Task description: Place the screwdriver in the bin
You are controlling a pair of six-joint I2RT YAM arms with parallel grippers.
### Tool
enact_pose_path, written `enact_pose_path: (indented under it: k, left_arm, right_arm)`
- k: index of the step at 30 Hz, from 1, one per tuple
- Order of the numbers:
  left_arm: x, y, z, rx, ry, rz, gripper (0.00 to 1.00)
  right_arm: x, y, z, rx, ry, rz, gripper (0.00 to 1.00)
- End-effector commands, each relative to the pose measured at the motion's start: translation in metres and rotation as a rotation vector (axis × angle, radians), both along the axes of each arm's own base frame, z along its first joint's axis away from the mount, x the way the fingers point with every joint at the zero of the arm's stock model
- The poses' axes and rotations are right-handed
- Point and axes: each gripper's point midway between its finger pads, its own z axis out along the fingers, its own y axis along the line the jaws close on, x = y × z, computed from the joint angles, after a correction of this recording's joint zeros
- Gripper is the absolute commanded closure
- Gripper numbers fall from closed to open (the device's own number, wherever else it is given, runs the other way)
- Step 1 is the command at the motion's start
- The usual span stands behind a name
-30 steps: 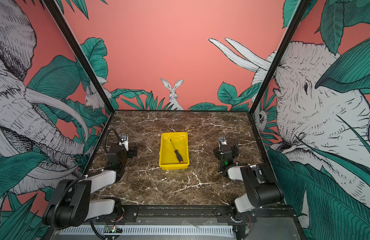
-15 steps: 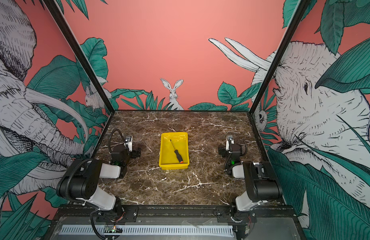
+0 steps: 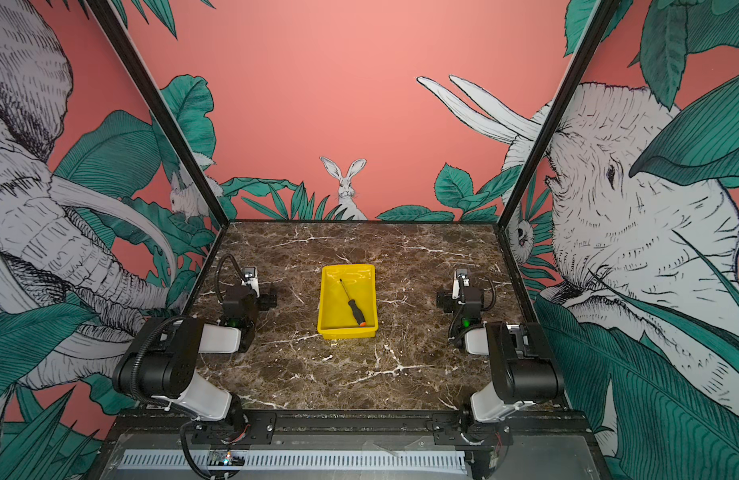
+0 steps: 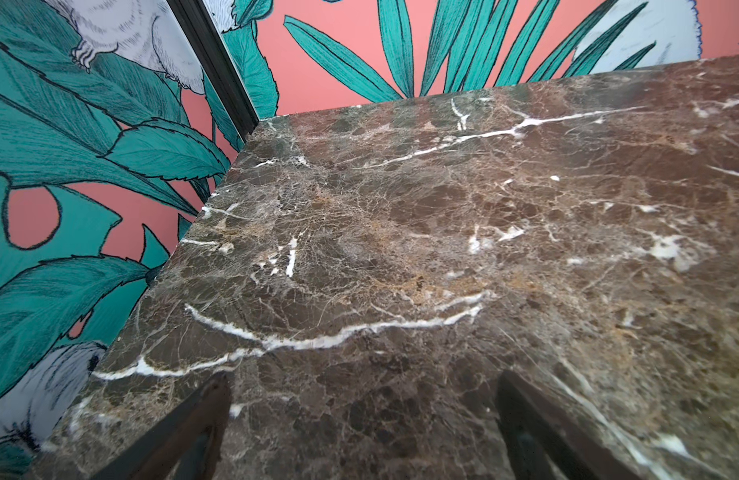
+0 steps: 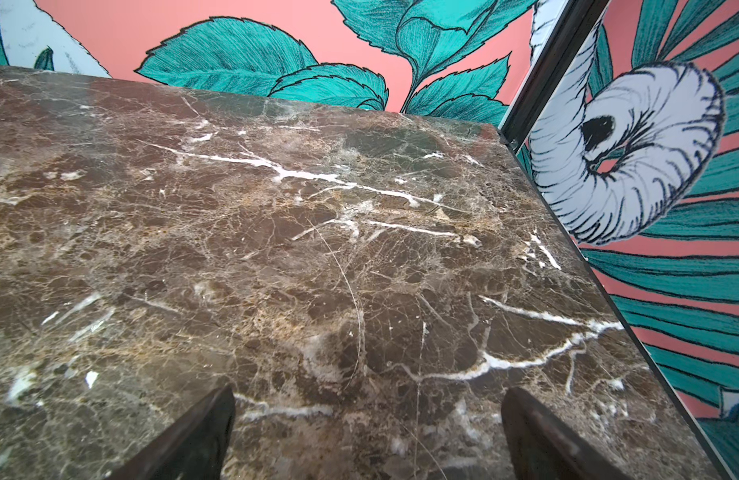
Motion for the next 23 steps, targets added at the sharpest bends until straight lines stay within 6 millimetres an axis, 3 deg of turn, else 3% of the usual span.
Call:
enact_pose_path:
  k: [1,23]
  left_arm:
    - [0.0027,0.0042,0.011,-0.008,-0.028,0.023,0.0]
    - [0.0051,0.0006,0.0092,-0.004,-0.012,0.001,0.0]
  right_arm:
    - [0.0063,0.0005,0.0095,0.013,-0.039,-0.001,0.01]
    - [0.0057,0.0017,0.0093,0.013,-0.039,0.002,0.01]
